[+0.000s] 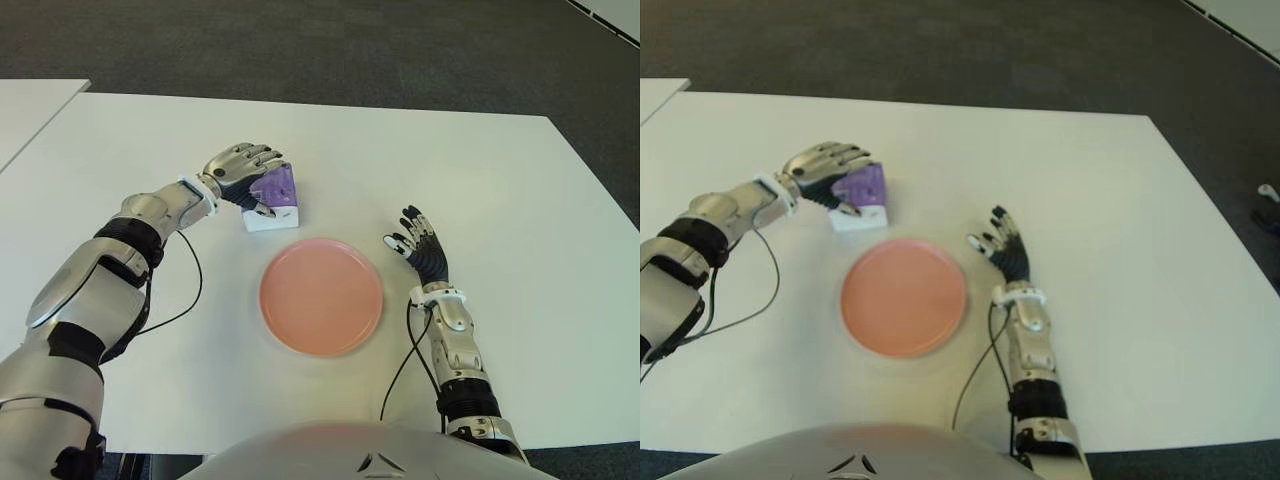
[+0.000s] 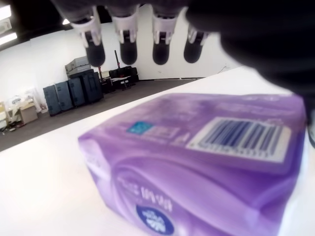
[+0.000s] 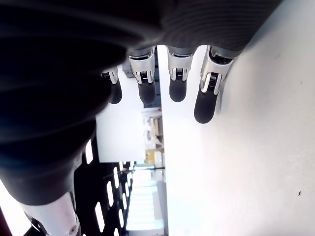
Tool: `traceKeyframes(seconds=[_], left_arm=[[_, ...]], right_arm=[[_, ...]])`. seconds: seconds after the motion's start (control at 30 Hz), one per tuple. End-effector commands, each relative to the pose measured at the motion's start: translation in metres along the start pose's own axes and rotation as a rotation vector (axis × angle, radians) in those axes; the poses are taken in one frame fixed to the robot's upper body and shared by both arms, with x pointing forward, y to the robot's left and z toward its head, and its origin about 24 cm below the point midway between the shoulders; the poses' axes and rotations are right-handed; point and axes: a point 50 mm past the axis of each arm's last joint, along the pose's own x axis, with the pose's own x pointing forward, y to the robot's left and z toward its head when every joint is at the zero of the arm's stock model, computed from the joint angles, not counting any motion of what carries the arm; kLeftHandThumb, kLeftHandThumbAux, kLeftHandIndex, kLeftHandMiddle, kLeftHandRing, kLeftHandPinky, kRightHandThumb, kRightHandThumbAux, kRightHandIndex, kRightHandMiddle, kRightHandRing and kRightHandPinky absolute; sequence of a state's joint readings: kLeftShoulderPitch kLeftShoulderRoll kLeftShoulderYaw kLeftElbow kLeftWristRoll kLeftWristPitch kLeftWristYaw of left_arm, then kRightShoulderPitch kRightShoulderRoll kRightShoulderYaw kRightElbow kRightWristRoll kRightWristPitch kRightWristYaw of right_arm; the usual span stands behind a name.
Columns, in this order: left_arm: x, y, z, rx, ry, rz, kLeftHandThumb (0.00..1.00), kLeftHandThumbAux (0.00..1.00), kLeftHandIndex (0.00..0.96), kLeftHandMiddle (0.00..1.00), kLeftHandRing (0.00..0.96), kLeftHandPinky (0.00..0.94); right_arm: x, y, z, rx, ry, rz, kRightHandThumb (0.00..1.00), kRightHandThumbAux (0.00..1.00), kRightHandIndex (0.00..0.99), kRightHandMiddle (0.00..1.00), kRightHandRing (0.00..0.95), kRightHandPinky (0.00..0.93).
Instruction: Put the tissue paper into the plate.
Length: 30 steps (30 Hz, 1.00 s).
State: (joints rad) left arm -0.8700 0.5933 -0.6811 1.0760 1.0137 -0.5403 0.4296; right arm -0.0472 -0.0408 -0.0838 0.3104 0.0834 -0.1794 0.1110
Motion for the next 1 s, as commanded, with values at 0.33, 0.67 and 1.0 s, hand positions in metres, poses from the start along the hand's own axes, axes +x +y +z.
traceKeyframes(seconds=[0.33,0.67,1.0], left_arm=[[-0.002,-0.018,0.009,0.004,-0.029,-0.057,0.022,0.345,0.000,0.000,0.000,0.000],[-0.001,-0.021,0.013,-0.015,-0.038,-0.068,0.023,0.350,0.000,0.000,0.000,0.000],[-0.001,-0.023,0.015,-0.041,-0.040,-0.084,0.032,0.353,0.000,0.000,0.000,0.000]], right_arm=[[-0.016,-0.004,-0.037,0.027,0.177,-0.016,0.011,0.778,0.019,0.057,0.048,0.080],[-0.017,-0.003,-0.036,0.029,0.181,-0.017,0.006,0.761,0.020,0.061,0.052,0.082],[-0.018,-0.005,-0.037,0.029,0.179,-0.023,0.005,0.787,0.025,0.065,0.057,0.089]])
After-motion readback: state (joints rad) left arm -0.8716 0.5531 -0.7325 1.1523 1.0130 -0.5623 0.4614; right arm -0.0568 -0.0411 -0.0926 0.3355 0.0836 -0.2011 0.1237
